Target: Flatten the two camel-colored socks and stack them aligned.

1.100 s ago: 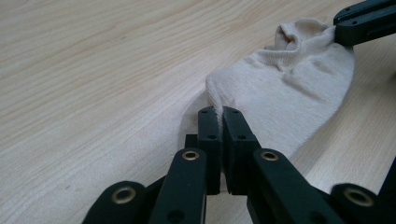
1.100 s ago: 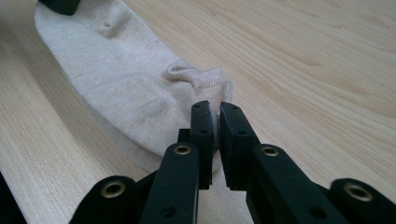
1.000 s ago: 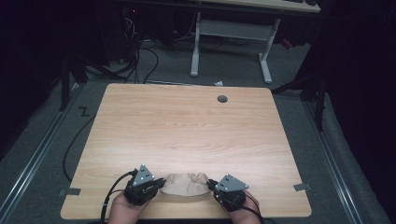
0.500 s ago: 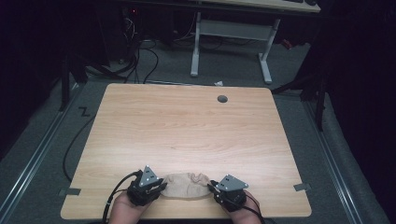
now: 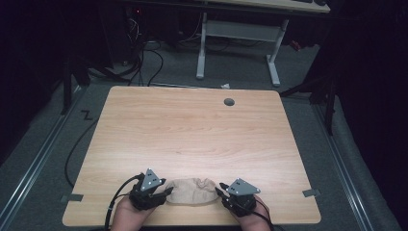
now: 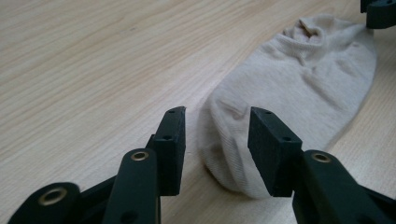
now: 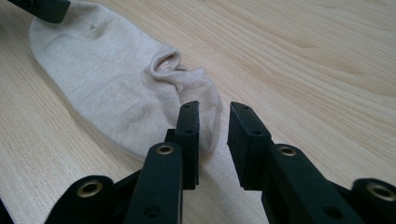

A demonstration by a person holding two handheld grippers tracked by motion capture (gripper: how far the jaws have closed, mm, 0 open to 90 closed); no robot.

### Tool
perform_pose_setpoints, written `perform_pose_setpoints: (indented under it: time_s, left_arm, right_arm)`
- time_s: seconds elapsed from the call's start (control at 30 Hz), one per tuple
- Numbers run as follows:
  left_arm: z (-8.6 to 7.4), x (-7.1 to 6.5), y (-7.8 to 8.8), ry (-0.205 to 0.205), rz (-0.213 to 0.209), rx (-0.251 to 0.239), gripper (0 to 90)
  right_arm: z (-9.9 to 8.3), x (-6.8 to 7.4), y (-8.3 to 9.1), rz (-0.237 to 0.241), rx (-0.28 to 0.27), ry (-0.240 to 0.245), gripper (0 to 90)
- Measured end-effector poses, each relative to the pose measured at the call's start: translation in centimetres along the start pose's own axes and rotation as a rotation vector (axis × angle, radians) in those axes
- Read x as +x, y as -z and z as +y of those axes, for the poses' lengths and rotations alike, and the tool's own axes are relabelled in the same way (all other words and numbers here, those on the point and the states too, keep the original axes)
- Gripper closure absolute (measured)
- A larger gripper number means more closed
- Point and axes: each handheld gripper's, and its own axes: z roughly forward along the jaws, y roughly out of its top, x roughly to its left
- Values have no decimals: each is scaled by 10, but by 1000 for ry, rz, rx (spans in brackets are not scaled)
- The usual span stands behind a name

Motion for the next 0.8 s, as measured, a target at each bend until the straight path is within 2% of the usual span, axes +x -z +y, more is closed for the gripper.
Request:
perform_pose_setpoints:
  time_s: [0.13, 0.3, 0.4, 0.47, 0.5, 0.53, 0.6, 0.77, 0.8]
  left_arm:
    - [1, 7, 4, 27, 5, -26, 566]
    - [1, 14, 8, 33, 14, -51, 559]
    - [2, 19, 11, 33, 27, -66, 556]
    - [2, 23, 13, 35, 38, -74, 555]
    - [2, 27, 14, 43, 46, -80, 555]
    - [2, 30, 14, 45, 51, -82, 555]
    - [2, 38, 15, 55, 66, -83, 555]
    - [-1, 67, 16, 71, 155, -86, 544]
    - [-4, 76, 16, 82, 181, -79, 545]
  right_arm:
    - [0, -2, 1, -8, -12, -8, 730]
    - [0, -9, 4, -11, -30, -38, 712]
    - [0, -15, 6, -31, -48, -51, 701]
    - [0, -21, 6, -48, -54, -56, 696]
    - [-1, -25, 5, -61, -54, -66, 694]
    - [-2, -34, 5, -76, -63, -96, 687]
    - [-3, -39, 5, -88, -67, -104, 684]
    - [-9, -63, 3, -174, -61, -118, 680]
    - [-13, -74, 2, -204, -51, -140, 674]
